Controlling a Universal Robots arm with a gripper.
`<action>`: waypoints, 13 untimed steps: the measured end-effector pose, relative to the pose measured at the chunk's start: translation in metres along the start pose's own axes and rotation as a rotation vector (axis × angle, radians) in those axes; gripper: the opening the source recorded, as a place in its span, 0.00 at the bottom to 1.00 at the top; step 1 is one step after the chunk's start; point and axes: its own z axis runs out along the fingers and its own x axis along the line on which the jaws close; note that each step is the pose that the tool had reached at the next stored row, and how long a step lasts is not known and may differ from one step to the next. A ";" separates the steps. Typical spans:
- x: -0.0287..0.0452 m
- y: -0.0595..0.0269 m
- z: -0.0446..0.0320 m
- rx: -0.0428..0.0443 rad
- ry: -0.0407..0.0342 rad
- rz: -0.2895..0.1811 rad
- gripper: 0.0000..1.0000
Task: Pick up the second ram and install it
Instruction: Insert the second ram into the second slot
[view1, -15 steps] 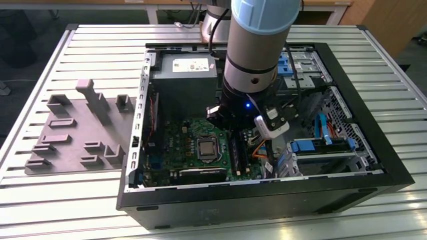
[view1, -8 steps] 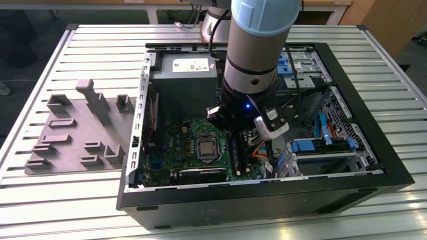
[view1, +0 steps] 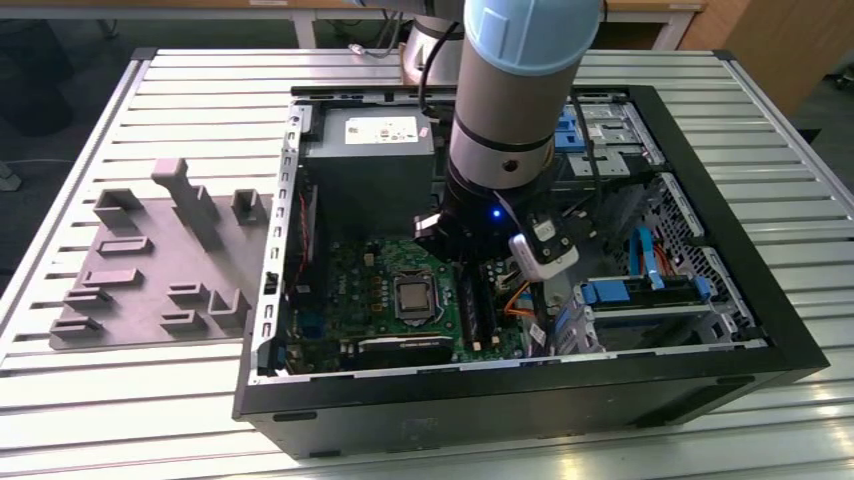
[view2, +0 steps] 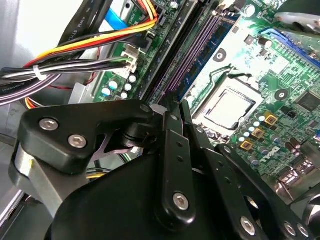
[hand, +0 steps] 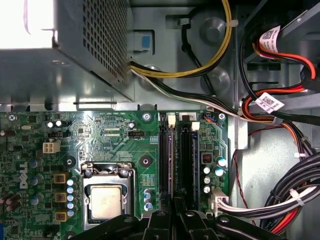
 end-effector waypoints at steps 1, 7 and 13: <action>0.0000 0.0000 0.0001 0.0000 0.0000 0.000 0.14; -0.0003 0.0000 0.0013 -0.0001 0.0000 0.001 0.14; -0.0004 0.0000 0.0021 -0.0006 0.0002 0.001 0.14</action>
